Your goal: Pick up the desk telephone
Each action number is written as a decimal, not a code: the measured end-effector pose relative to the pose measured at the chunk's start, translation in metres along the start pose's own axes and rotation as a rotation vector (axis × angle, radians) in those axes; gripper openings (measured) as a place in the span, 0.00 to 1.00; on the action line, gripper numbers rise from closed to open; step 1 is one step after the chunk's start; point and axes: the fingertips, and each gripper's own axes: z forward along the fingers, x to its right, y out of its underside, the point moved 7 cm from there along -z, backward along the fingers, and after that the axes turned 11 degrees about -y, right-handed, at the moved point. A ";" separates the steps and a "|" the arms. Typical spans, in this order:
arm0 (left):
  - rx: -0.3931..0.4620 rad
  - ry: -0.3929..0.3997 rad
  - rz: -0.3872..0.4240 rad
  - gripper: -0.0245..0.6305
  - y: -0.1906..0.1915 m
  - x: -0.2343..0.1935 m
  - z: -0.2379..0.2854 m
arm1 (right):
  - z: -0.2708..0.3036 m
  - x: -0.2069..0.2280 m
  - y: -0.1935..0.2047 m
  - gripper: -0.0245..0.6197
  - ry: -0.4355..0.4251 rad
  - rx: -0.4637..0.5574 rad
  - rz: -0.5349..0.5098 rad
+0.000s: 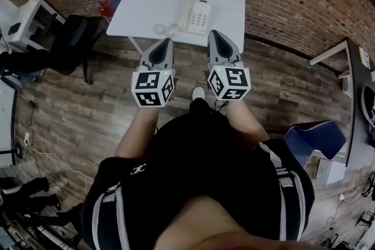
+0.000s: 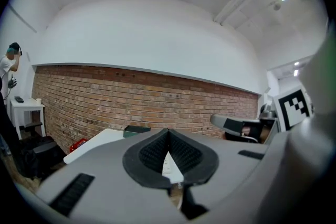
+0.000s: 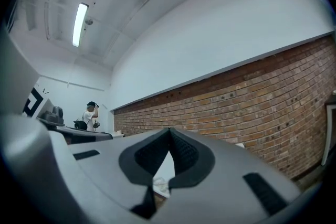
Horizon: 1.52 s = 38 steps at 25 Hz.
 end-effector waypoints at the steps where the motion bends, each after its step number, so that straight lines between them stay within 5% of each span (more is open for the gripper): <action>1: -0.007 0.001 0.001 0.04 -0.001 0.000 0.011 | 0.007 0.008 0.001 0.04 0.003 -0.005 0.004; 20: -0.138 0.009 -0.016 0.04 -0.010 -0.017 0.234 | 0.163 0.164 0.039 0.04 -0.008 -0.152 0.105; 29: -0.228 0.003 -0.063 0.04 -0.004 -0.037 0.286 | 0.202 0.192 0.051 0.04 -0.070 -0.221 0.176; 38: -0.331 0.083 0.041 0.04 0.021 -0.060 0.328 | 0.219 0.209 0.068 0.04 0.013 -0.261 0.169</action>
